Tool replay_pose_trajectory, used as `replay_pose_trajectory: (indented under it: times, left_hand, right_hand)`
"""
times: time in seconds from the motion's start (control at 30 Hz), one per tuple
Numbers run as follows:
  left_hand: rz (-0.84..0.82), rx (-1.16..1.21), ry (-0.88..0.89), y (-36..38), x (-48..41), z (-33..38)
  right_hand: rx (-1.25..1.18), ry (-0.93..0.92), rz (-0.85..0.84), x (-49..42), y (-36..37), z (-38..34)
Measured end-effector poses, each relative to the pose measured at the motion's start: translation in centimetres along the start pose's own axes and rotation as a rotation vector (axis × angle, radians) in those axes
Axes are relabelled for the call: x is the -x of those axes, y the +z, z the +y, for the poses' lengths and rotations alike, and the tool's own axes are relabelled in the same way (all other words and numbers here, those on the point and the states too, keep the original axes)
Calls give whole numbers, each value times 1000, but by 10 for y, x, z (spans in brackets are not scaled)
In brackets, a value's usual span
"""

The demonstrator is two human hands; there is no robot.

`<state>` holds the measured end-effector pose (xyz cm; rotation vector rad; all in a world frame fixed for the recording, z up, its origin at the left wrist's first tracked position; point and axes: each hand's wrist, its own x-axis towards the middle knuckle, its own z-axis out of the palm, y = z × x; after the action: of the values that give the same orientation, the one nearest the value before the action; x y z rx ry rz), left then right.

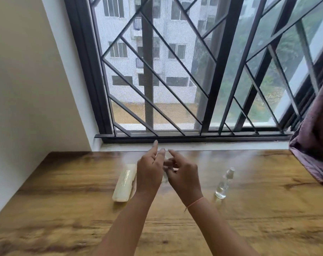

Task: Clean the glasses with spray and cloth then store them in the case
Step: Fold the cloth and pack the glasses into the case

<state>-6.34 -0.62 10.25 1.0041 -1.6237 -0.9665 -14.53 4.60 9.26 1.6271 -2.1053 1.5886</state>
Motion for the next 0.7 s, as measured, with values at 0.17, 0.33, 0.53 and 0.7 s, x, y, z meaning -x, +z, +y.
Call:
replay_pose_trajectory:
  times: [0.17, 0.33, 0.53, 0.7]
  left_hand:
    - [-25, 118, -110, 0, -7, -1]
    - [-17, 498, -269, -7, -9, -14]
    - [-402, 872, -857, -12, 1, -34]
    - [-539, 1058, -753, -12, 3, -47]
  right_hand:
    - [-121, 157, 56, -2, -3, 2]
    - [-769, 597, -36, -11, -16, 7]
    - [-1101, 756, -168, -16, -25, 12]
    - [-1194, 835, -206, -18, -28, 24]
